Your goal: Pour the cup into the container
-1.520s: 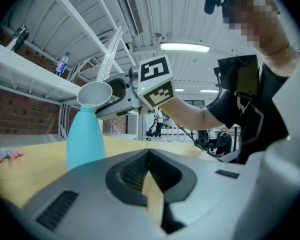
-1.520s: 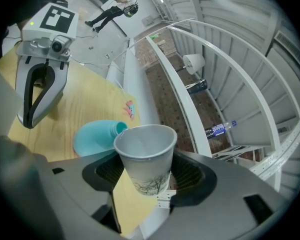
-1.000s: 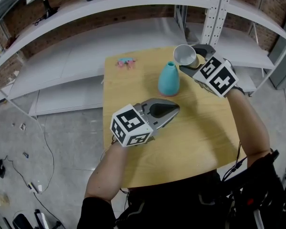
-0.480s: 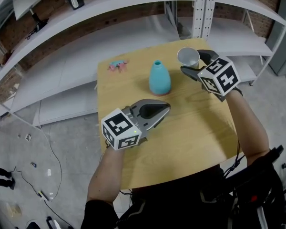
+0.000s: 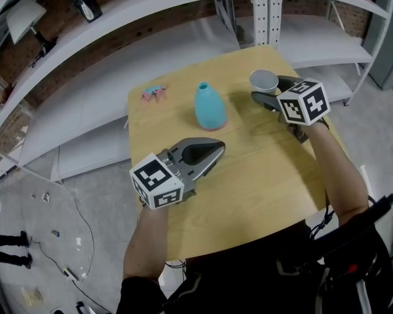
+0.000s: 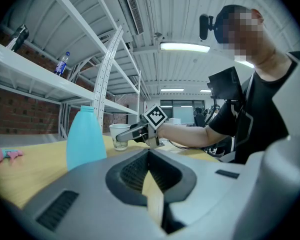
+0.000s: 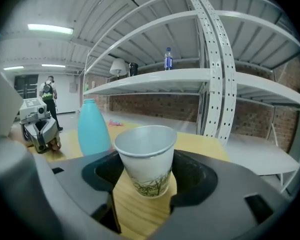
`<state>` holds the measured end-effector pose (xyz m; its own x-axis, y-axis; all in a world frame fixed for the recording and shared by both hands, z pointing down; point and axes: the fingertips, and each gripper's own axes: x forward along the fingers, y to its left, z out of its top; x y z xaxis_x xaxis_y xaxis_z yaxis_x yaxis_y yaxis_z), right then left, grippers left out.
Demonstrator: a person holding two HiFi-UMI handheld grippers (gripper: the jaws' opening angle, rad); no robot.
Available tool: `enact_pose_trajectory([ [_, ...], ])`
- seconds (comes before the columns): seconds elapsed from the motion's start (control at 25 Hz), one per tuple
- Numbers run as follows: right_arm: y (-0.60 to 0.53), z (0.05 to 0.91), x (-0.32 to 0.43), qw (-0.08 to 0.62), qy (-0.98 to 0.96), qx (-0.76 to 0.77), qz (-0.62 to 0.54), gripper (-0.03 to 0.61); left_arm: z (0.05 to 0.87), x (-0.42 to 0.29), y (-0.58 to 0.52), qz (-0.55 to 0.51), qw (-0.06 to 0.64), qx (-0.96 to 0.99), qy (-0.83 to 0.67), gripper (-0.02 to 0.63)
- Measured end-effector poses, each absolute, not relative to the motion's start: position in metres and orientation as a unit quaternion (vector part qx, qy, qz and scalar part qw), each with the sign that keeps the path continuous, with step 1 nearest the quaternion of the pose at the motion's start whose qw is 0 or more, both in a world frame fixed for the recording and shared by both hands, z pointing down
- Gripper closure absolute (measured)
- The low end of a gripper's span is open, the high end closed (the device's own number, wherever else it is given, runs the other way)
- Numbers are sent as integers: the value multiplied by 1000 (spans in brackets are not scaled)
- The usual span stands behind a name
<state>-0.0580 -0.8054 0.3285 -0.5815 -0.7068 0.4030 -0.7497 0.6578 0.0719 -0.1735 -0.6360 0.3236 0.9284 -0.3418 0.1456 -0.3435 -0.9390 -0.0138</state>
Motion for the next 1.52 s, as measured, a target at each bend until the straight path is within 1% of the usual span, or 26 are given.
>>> enact_pose_trajectory([
  [0.48,-816,340,-47,145,-889,423,94,279,324,-174,-636,73,8,981,-180,612],
  [0.88,-816,337,-47,134,-890,426,95,278,323,-174,-636,73,8,981,-181,612],
  [0.92,-816,337,-46,131,-889,429,95,273,323,-174,-636,74,8,981,-181,612],
  [0.96,-815,336,-44,127,-887,433,94,231,323,-174,-636,74,8,981,-181,612],
  [1.0,-815,335,-42,124,-885,438,93,207,324,-174,-635,74,8,981,-180,612],
  [1.4,-802,332,-17,105,-844,517,99,209,324,-178,-637,76,9,976,-206,612],
  [1.52,-792,334,-15,107,-843,517,102,209,326,-180,-639,77,14,972,-222,612],
])
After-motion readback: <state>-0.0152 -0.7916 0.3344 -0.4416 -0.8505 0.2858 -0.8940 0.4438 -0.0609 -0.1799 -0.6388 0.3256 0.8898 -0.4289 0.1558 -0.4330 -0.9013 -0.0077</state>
